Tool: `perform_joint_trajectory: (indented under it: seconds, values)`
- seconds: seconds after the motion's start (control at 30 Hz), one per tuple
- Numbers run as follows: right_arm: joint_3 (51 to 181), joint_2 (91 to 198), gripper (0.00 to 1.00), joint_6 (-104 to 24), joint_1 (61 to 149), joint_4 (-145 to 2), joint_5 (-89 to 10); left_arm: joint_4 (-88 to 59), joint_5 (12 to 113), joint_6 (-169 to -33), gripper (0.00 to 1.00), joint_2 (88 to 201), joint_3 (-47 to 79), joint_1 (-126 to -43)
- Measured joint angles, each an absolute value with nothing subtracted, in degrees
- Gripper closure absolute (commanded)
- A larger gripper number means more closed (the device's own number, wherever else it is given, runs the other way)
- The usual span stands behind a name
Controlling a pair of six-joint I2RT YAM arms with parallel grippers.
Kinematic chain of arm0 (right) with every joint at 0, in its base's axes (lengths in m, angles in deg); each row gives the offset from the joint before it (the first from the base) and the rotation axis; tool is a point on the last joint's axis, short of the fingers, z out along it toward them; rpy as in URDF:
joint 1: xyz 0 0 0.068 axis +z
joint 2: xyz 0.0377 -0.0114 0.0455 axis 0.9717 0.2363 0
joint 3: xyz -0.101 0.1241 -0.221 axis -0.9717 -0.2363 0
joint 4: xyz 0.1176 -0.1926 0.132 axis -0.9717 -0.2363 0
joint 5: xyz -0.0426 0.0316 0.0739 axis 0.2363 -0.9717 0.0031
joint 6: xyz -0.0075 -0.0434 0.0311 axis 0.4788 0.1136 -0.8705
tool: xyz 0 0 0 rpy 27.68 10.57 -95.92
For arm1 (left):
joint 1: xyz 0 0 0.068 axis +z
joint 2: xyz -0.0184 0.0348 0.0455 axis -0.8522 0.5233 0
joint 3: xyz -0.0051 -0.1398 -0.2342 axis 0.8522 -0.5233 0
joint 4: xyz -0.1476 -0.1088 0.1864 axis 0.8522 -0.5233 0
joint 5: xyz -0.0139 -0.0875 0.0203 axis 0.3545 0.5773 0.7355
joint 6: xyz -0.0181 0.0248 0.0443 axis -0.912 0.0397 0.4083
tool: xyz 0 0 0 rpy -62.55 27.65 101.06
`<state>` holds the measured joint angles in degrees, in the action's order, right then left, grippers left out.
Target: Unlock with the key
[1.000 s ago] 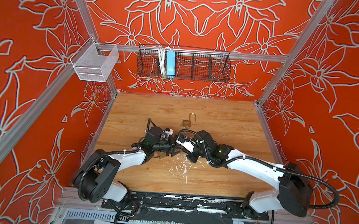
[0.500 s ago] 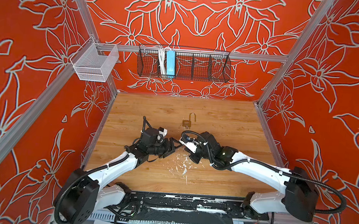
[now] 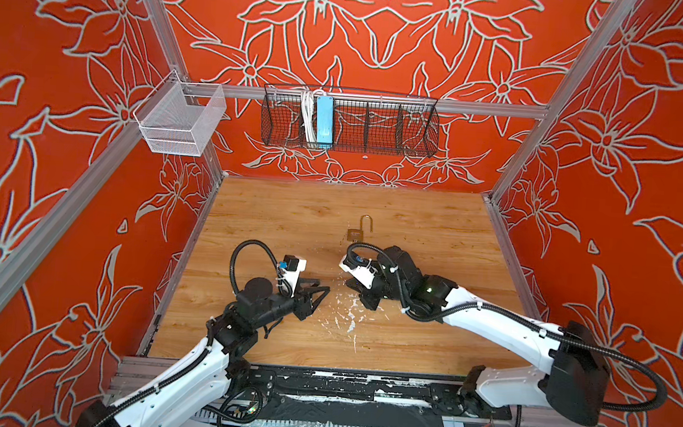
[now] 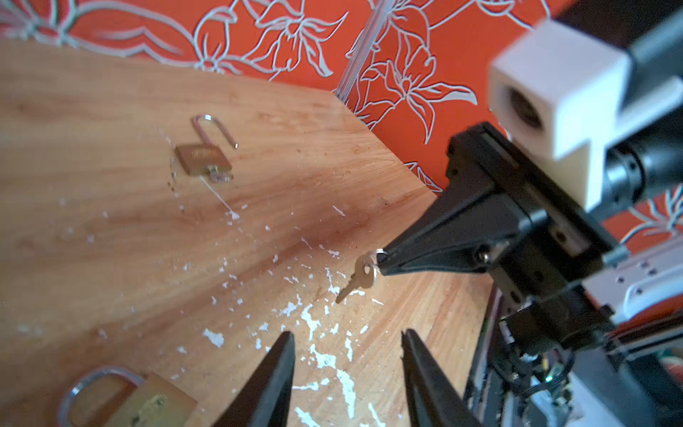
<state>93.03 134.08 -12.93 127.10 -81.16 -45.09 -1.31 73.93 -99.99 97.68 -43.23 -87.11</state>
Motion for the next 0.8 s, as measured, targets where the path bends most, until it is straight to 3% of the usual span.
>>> perform_joint_trajectory:
  seconds: [0.4,0.8]
  values:
    - [96.52,133.60,1.00,-17.82,127.10,-80.17,-53.58,7.30,69.56,-78.51,0.54,101.09,-44.17,-91.88]
    - [96.52,132.44,1.00,-19.88,127.10,-79.41,-55.28,10.76,67.04,-76.52,0.54,105.35,-44.13,-91.90]
